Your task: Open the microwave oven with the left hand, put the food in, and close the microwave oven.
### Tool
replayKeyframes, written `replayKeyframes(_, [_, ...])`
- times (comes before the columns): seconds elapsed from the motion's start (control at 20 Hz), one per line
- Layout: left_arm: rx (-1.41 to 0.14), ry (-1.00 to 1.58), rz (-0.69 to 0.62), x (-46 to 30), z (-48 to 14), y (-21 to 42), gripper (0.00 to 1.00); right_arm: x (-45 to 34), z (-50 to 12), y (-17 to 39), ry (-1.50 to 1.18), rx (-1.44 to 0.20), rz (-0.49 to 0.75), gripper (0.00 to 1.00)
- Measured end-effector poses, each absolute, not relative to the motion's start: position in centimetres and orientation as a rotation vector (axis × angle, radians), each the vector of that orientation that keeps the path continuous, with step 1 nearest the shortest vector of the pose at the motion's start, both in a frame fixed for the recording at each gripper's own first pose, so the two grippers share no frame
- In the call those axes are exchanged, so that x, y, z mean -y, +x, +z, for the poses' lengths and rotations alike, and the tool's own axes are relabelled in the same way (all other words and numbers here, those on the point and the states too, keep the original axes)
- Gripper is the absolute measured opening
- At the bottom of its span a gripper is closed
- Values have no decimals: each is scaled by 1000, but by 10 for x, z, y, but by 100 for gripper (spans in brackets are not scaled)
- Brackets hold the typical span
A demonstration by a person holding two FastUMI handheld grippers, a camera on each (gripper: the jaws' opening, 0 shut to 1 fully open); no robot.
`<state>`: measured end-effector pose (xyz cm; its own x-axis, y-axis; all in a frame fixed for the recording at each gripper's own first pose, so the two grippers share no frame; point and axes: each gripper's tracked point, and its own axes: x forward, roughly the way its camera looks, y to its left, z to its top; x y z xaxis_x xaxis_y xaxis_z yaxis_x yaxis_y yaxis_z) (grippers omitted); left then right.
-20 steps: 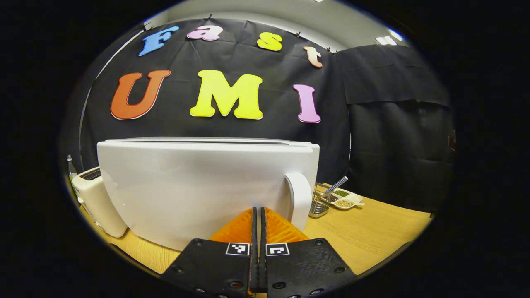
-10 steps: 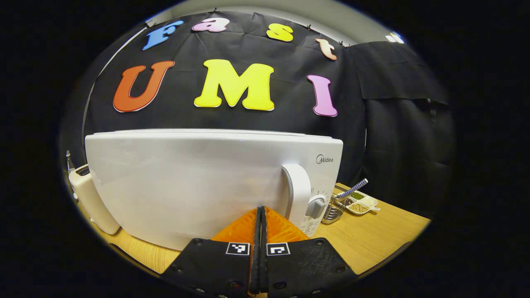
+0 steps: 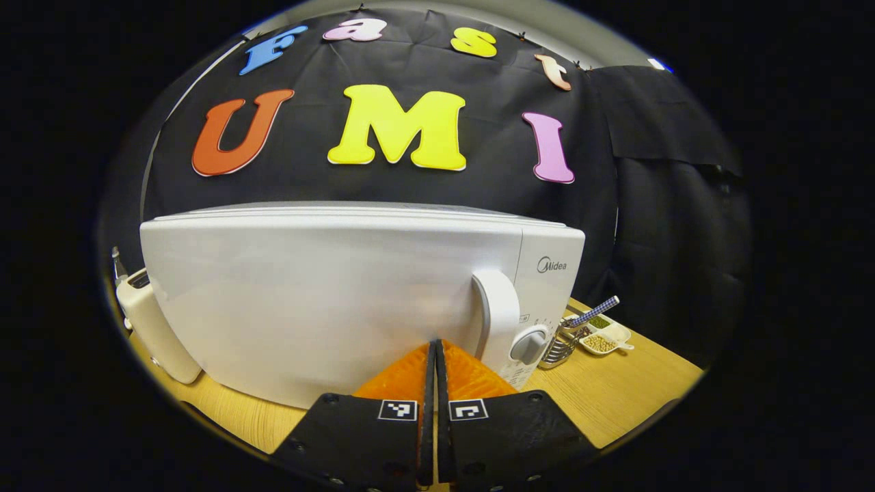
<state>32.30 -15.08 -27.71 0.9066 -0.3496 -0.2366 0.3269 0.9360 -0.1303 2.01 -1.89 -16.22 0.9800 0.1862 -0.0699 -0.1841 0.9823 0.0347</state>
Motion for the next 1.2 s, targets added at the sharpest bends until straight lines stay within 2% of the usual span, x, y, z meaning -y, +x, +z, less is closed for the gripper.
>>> replayKeyframes(0.1, [-278, -34, -309, 144, -279, 322, 2, 17, -160, 12, 17, -73, 186, 91])
replayKeyframes(0.15, [-297, 8, -271, 134, -282, 320, 2, 16, -162, 6, 12, -75, 187, 100])
replayKeyframes(0.35, [-333, 0, -271, 124, -278, 287, 4, 10, -164, -9, 19, -75, 200, 100])
replayKeyframes(0.4, [-327, -5, -261, 119, -276, 275, 4, 8, -167, -11, 15, -81, 202, 91])
replayKeyframes(0.45, [-318, -18, -264, 114, -271, 260, 11, 8, -171, -12, 13, -85, 203, 91])
replayKeyframes(0.5, [-310, -26, -261, 110, -268, 244, 17, 6, -173, -13, 14, -93, 204, 100])
replayKeyframes(0.55, [-295, -22, -253, 104, -264, 228, 38, 5, -176, -14, 21, -98, 207, 100])
replayKeyframes(0.6, [-275, -12, -245, 97, -258, 211, 69, 2, -176, -14, 29, -109, 210, 100])
replayKeyframes(0.65, [-260, 10, -228, 90, -254, 197, 82, -1, -177, -15, 42, -116, 214, 100])
replayKeyframes(0.7, [-243, 30, -194, 77, -250, 181, 88, -4, -174, -14, 57, -119, 217, 100])
replayKeyframes(0.75, [-222, 48, -160, 66, -242, 165, 96, -8, -173, -14, 65, -125, 219, 91])
replayKeyframes(0.8, [-211, 61, -128, 56, -235, 150, 96, -11, -170, -14, 72, -128, 217, 92])
replayKeyframes(0.85, [-198, 65, -105, 47, -225, 135, 96, -14, -165, -16, 76, -129, 217, 100])
replayKeyframes(0.9, [-187, 62, -83, 37, -212, 121, 96, -18, -159, -17, 70, -130, 216, 92])
replayKeyframes(1.15, [-125, 99, 32, -11, -135, 42, 95, -11, -123, -25, 92, -96, 144, 91])
replayKeyframes(1.2, [-101, 91, 33, -14, -118, 24, 95, -9, -115, -27, 106, -89, 132, 100])
